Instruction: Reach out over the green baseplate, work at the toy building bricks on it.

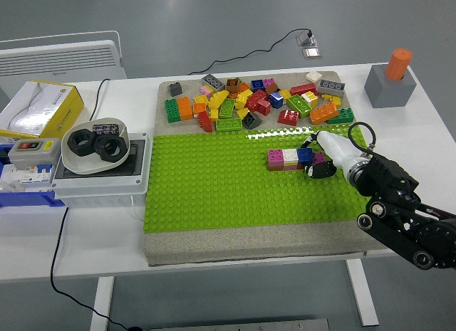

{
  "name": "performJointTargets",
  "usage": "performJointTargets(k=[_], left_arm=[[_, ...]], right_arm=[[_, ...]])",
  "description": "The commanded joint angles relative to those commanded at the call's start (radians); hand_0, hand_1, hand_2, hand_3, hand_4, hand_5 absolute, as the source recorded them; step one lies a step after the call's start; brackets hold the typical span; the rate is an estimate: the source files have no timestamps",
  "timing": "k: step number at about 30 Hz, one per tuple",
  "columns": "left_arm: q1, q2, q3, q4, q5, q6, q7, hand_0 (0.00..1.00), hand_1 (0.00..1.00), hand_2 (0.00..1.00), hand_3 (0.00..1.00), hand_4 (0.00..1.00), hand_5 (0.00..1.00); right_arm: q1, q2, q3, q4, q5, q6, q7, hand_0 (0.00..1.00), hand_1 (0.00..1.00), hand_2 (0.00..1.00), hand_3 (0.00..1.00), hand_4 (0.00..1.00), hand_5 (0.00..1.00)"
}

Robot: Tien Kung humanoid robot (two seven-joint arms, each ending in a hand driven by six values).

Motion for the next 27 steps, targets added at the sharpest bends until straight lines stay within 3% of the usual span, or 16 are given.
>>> performJointTargets(k=[27], left_arm=[[0.001,0.001,-0.002,0.0,0.006,-0.002,0.002,0.642,0.57,0.744,0.975,0.998,0.998]], right_arm=[[0.001,0.004,0.002,-0.002,-0.004,-0.004,0.002,0.863,0.851,0.896,0.79,0.735,0.165]])
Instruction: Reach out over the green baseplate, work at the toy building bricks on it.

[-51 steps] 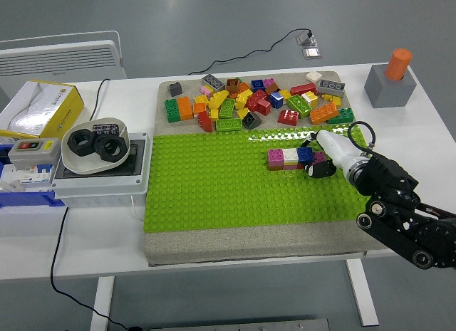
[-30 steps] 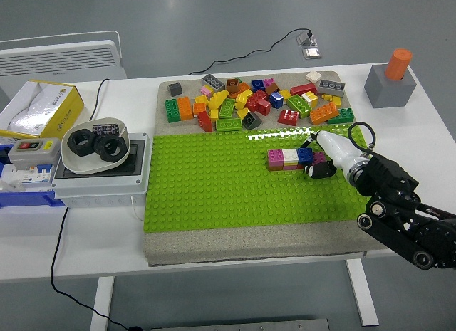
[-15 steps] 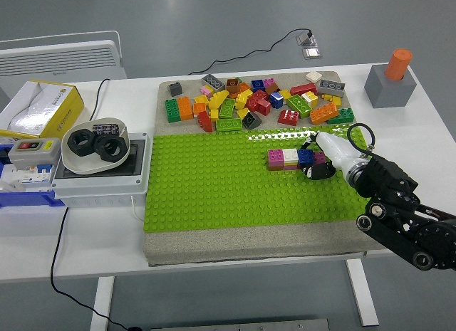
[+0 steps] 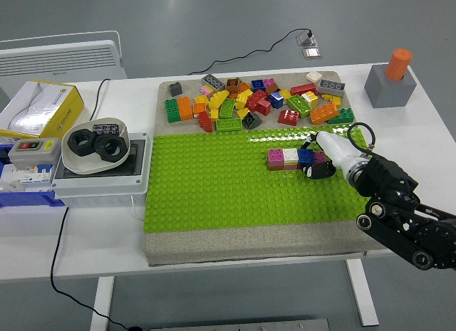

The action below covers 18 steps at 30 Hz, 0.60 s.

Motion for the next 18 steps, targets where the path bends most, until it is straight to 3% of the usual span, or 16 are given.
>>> performJointTargets(k=[18], left_arm=[[-0.004,0.003,-0.002,0.001,0.005,-0.002,0.001,0.642,0.569,0.743,0.974,0.998,0.998]], right_arm=[[0.005,0.002,0.006,-0.002,0.0,-0.001,0.0,0.863,0.851,0.895,0.791,0.742,0.17]])
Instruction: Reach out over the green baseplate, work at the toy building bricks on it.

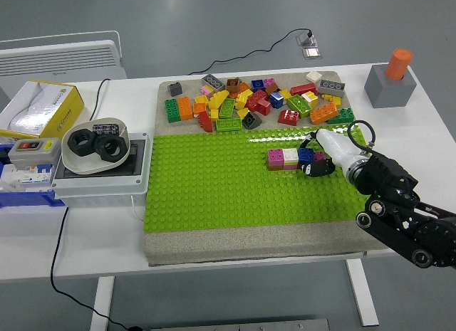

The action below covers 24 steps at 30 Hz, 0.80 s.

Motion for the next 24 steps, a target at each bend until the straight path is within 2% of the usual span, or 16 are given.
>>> performJointTargets(k=[17,18,23,24], left_arm=[[-0.003,0.001,-0.003,0.0,0.003,-0.001,0.003,0.641,0.569,0.743,0.973,0.998,0.998],[-0.003,0.001,-0.002,0.0,0.003,-0.001,0.003,0.641,0.569,0.743,0.973,0.998,0.998],[-0.004,0.001,-0.002,0.0,0.002,-0.002,0.002,0.641,0.569,0.743,0.973,0.998,0.998],[-0.004,0.002,-0.002,0.0,0.002,-0.002,0.002,0.64,0.569,0.742,0.972,0.998,0.998]], right_arm=[[0.004,0.0,0.003,0.002,0.005,-0.001,0.003,0.863,0.85,0.895,0.803,0.742,0.166],[0.004,0.0,0.004,0.002,0.005,-0.001,0.003,0.863,0.851,0.896,0.865,0.754,0.159],[0.005,-0.001,0.005,0.001,0.005,-0.001,0.001,0.863,0.851,0.896,0.865,0.754,0.159],[0.005,-0.001,0.005,0.0,0.005,-0.001,0.001,0.863,0.849,0.896,0.895,0.788,0.179]])
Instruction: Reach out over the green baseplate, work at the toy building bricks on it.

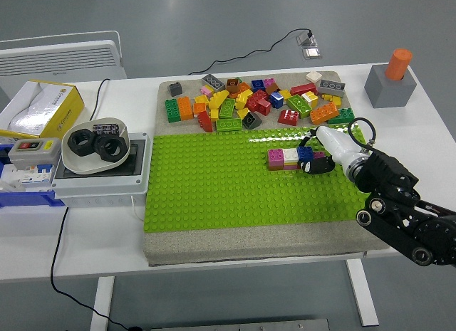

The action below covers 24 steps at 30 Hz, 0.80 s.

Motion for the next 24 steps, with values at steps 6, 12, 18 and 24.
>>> performJointTargets(k=[6,12,18,24], left_arm=[[0.0,0.0,0.001,0.0,-0.001,0.0,0.0,0.64,0.569,0.741,0.971,0.998,0.998],[0.0,0.0,0.0,0.0,0.0,-0.001,0.001,0.64,0.569,0.742,0.971,0.998,0.998],[0.002,-0.001,0.0,0.0,0.001,0.0,0.001,0.64,0.569,0.742,0.971,0.998,0.998],[0.004,-0.002,0.0,-0.001,0.002,0.001,0.002,0.64,0.569,0.741,0.97,0.998,0.998]], right_arm=[[0.001,0.0,0.0,-0.001,0.004,0.001,0.0,0.864,0.849,0.896,0.902,0.828,0.212],[0.002,-0.001,0.0,0.0,0.009,0.001,0.004,0.864,0.85,0.896,0.903,0.873,0.253],[0.001,-0.002,0.0,0.0,0.012,0.001,0.006,0.867,0.85,0.896,0.902,0.883,0.267],[0.001,-0.005,0.005,0.008,0.008,-0.001,0.008,0.866,0.849,0.898,0.901,0.843,0.232]])
